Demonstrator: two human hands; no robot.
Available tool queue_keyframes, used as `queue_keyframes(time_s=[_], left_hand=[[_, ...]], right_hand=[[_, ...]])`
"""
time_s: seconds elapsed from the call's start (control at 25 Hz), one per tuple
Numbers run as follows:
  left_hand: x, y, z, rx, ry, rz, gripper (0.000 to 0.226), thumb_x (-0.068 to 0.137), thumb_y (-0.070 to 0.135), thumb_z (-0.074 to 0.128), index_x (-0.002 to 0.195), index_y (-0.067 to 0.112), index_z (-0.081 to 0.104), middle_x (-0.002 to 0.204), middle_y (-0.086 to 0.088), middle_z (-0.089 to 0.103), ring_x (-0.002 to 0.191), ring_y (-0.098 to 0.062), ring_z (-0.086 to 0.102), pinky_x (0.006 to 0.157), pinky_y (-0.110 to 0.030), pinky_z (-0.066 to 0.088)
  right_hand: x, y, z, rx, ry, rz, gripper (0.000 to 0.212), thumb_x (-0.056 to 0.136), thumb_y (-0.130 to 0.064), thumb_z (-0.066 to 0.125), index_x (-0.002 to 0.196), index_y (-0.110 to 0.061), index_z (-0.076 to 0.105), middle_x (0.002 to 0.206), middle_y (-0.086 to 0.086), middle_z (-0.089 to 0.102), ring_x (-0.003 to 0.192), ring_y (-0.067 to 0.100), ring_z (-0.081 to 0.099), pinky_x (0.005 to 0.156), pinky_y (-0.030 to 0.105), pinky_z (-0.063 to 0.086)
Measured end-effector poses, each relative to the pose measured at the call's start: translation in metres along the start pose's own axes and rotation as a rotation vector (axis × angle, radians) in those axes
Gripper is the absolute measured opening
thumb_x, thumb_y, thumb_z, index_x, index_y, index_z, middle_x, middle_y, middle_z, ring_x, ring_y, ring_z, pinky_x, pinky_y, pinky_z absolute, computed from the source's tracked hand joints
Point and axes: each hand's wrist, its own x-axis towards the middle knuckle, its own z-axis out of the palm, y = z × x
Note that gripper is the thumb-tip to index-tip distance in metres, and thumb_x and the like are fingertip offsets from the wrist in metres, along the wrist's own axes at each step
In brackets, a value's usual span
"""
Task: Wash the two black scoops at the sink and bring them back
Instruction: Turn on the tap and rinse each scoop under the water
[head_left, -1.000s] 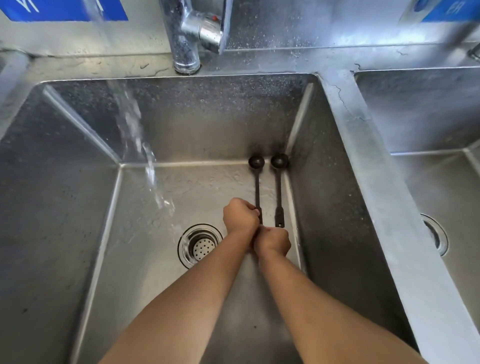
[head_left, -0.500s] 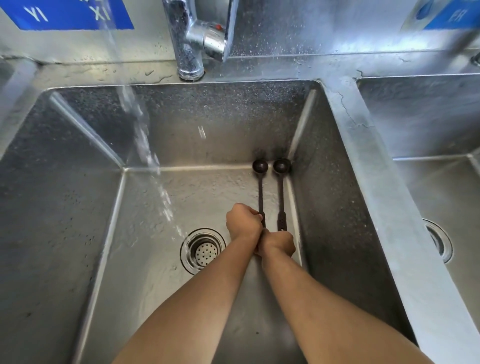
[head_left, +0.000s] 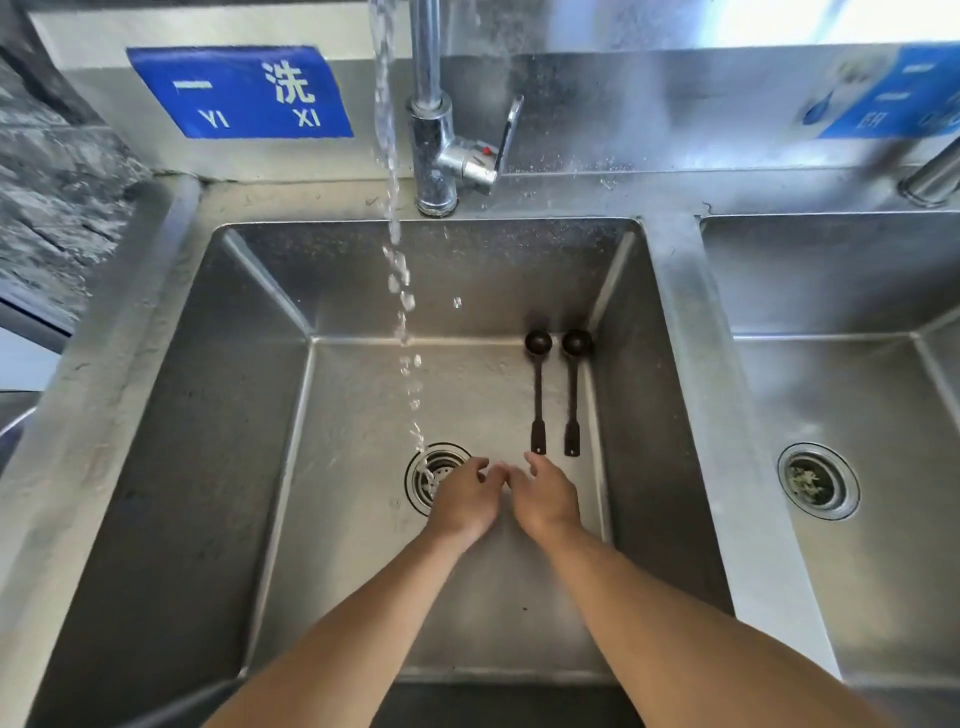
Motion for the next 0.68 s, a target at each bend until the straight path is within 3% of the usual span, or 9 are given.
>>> queue_keyframes(time_s=[0.12, 0.24, 0.56, 0.68], left_hand=[[-0.016, -0.017, -0.026, 0.200, -0.166, -0.088, 0.057, 0.097, 0.060, 0.042, 0.126, 0.014, 0.060, 0.135, -0.012, 0.064, 0.123, -0.029, 0.059, 0.091, -0.033, 0.043], [-0.032, -0.027, -0.056, 0.270, -0.238, -0.152, 0.063, 0.095, 0.063, 0.046, 0.137, 0.017, 0.055, 0.146, -0.009, 0.057, 0.132, -0.027, 0.054, 0.099, -0.030, 0.041], [-0.033, -0.020, -0.136, 0.521, -0.221, -0.175, 0.043, 0.096, 0.037, 0.051, 0.127, 0.009, 0.057, 0.130, -0.014, 0.063, 0.114, -0.030, 0.063, 0.095, -0.035, 0.052], [-0.021, 0.000, -0.170, 0.696, -0.139, -0.039, 0.040, 0.098, 0.031, 0.050, 0.130, 0.007, 0.054, 0.132, -0.016, 0.061, 0.119, -0.033, 0.060, 0.098, -0.040, 0.050]], right_hand=[[-0.022, -0.002, -0.006, -0.245, -0.118, -0.057, 0.064, 0.102, -0.044, 0.046, 0.159, -0.017, 0.032, 0.163, 0.011, 0.038, 0.151, 0.027, 0.035, 0.122, 0.037, 0.028], [-0.038, -0.014, -0.010, -0.437, -0.175, -0.083, 0.065, 0.103, -0.044, 0.043, 0.160, -0.016, 0.026, 0.165, 0.011, 0.033, 0.152, 0.029, 0.032, 0.123, 0.040, 0.028], [-0.053, -0.067, -0.029, -0.750, -0.186, -0.208, 0.054, 0.103, -0.041, 0.045, 0.148, -0.010, 0.045, 0.151, 0.014, 0.049, 0.139, 0.032, 0.047, 0.116, 0.046, 0.040], [-0.050, -0.093, -0.051, -0.850, -0.127, -0.282, 0.051, 0.103, -0.039, 0.045, 0.142, -0.008, 0.050, 0.147, 0.015, 0.049, 0.136, 0.034, 0.047, 0.114, 0.047, 0.041]])
